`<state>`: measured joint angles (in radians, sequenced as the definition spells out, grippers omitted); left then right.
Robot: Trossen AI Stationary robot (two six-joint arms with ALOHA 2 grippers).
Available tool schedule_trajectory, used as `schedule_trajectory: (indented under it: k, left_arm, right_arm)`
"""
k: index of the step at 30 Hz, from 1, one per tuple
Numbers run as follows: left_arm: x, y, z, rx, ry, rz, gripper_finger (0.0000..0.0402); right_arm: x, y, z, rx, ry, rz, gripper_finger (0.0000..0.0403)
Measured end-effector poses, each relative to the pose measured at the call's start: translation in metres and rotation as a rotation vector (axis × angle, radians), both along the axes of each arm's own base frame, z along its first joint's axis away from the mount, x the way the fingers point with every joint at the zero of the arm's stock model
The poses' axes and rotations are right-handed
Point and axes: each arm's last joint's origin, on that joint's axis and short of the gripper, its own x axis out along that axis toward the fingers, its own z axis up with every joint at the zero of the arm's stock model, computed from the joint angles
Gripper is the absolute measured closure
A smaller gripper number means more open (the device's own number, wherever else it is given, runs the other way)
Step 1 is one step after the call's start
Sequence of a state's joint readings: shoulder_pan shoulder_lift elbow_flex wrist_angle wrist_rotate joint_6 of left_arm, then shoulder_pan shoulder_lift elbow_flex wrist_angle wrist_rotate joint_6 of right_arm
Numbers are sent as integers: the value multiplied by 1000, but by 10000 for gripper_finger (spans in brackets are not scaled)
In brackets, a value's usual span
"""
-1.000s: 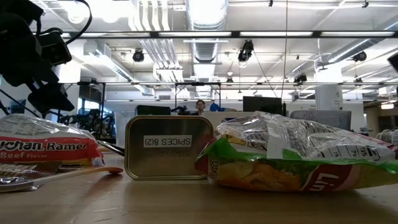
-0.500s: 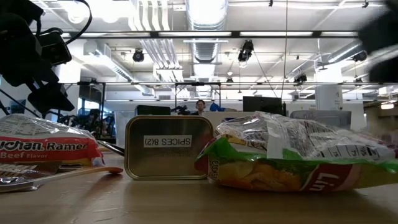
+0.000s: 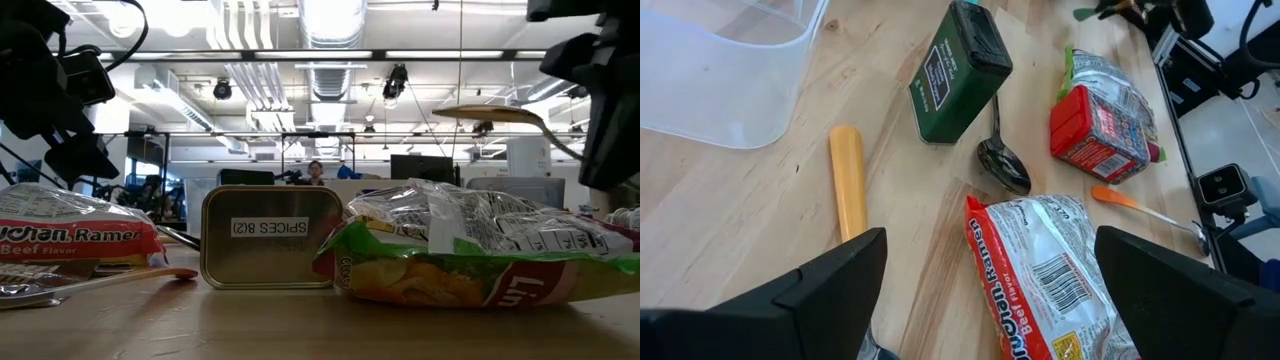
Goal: Pick & Place Food Item
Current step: Put the gold spoon into the transparent bin
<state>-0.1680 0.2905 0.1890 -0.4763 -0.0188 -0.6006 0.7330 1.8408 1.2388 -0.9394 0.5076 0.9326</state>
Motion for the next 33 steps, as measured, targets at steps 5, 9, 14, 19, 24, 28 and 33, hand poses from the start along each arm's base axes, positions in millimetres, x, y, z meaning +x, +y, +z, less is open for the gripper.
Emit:
schedule_trajectory:
  k: [5,9,14,19,24,28,33]
  left_arm:
    - [0,0,0,0,-1,0,39]
    - [0,0,0,0,-1,0,39]
    - [0,0,0,0,-1,0,39]
    - [0,0,0,0,-1,0,39]
    - [2,2,3,57,-46,48,39]
    - [7,5,13,95,-170,183,39]
    - [13,5,29,80,-350,222,39]
  right_arm:
    - [3,-3,3,-76,-110,-43,393]
    - [8,-2,11,-149,-207,-42,394]
    - [20,-4,27,-243,-315,-41,394]
    - [38,-14,42,-239,-357,-92,394]
    - [51,-40,50,-256,-389,-188,394]
    - [53,-66,55,-247,-382,-237,394]
    - [61,-89,73,-84,-475,-168,394]
